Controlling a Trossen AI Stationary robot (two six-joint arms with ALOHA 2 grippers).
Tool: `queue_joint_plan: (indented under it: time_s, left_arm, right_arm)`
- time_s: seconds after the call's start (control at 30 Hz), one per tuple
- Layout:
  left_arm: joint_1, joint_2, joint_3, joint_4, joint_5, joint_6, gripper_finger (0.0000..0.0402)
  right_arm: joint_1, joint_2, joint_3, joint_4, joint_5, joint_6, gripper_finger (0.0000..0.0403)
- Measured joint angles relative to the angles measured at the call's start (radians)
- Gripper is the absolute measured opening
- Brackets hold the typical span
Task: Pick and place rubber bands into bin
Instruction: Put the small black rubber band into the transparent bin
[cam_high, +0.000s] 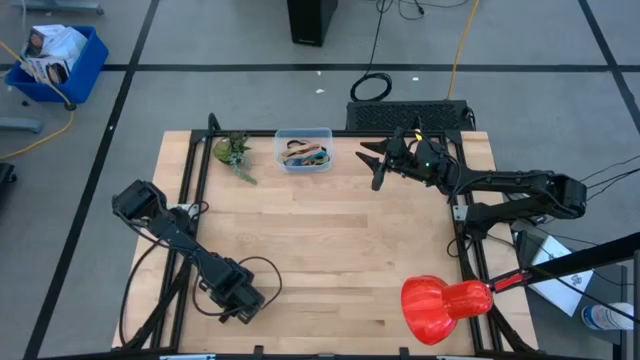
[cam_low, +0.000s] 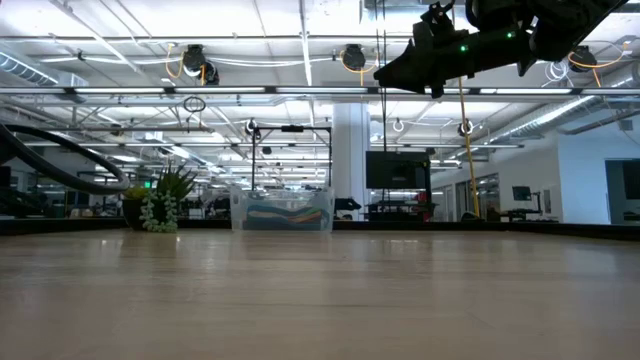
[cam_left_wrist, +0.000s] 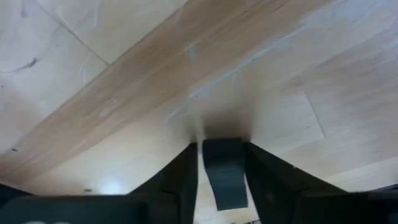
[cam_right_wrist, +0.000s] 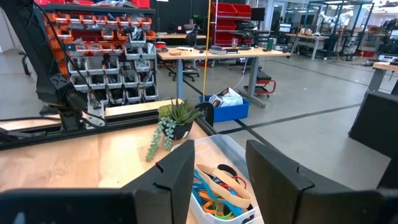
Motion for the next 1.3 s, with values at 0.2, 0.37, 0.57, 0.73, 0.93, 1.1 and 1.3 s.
queue_joint_plan:
  time_s: [0.2,0.37,0.57,0.73,0.93,1.1,1.3]
  left_arm:
    - [0.001,0.001,-0.001,0.025,0.001,0.02,0.0086]
    - [0.0,-0.022,-0.003,0.035,-0.007,0.026,0.006]
    - [0.007,-0.129,-0.001,0.055,-0.056,0.038,0.0027]
    - [0.035,-0.278,-0.001,0.108,-0.234,0.117,0.0008]
    - [0.097,-0.452,-0.001,0.227,-0.512,0.408,0.0021]
    - [0.19,-0.564,0.0,0.312,-0.667,0.747,0.0007]
    - [0.342,-0.626,0.0,0.392,-0.879,1.071,0.0025]
  right_arm:
    - [0.0,0.0,0.0,0.0,0.0,-0.004,0.0141]
    - [0.0,0.0,0.0,-0.001,0.0,-0.004,0.0141]
    - [0.0,0.0,0.0,-0.013,0.0,-0.004,0.0141]
    - [0.0,0.0,0.0,-0.016,0.0,-0.004,0.0141]
    - [0.0,0.0,0.0,-0.016,0.0,-0.003,0.0141]
    - [0.0,0.0,0.0,-0.015,0.0,0.011,0.0141]
    - [0.0,0.0,0.0,-0.015,0.0,0.049,0.0141]
